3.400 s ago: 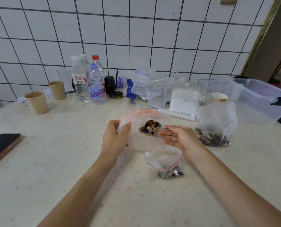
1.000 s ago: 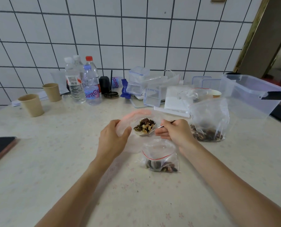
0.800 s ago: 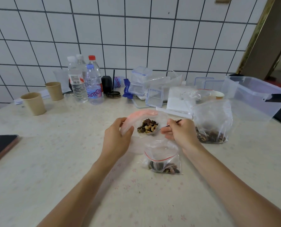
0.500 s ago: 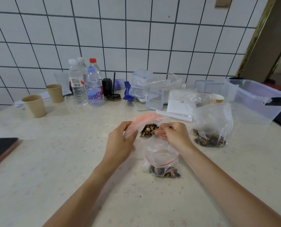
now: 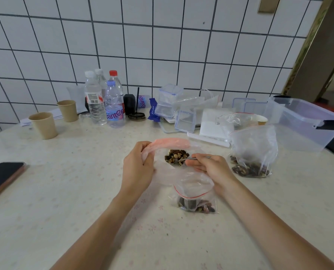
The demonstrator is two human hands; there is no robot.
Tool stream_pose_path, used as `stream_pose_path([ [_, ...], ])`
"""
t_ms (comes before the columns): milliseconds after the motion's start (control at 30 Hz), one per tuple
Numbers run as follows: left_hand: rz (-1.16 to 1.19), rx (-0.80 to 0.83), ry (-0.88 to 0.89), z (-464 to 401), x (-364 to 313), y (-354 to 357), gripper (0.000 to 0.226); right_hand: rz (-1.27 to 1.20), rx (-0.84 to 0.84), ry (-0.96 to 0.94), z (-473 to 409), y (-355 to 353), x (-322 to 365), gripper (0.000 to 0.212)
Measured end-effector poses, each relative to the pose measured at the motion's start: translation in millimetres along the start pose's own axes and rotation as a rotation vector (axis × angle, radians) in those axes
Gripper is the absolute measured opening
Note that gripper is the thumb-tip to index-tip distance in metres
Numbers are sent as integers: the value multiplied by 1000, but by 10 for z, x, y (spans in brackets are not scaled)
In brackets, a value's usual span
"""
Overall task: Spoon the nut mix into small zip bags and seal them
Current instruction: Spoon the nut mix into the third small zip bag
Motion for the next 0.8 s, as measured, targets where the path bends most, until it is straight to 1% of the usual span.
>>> stream_pose_path([
  [133,-49,-1,-8,-11,17,-6,20,-15,21,4,-25,-6,-30,20],
  [267,21,13,-44,-17,40,-1,24,-36,18,-7,-64,-54,-41,20],
  [367,15,21,-77,-24,44,-18,37,-38,13,-15,-73,-118,-28,21],
  [533,-129,29,-67,-14,-3,-99,58,2,19,-58,57,-251,147,22],
  [633,-241,-8,47,41,-191,-165,55,2,35,-94,213,-332,319,23],
  [733,-225,-39,268,158,-539,-162,37,0,50,-126,417,-427,469,25],
  [800,-195,-25,408,281,-741,-110,25,3,49,-135,553,-508,522,26],
])
Point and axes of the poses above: each hand's wrist, its own z-axis away from the middle knuckle, its own y-axis out of the palm, x = y × z, the point moved 10 cm from there along -z, towards the middle knuckle, and after that the axes turned 2 degrees about y, right-handed, at the moved point
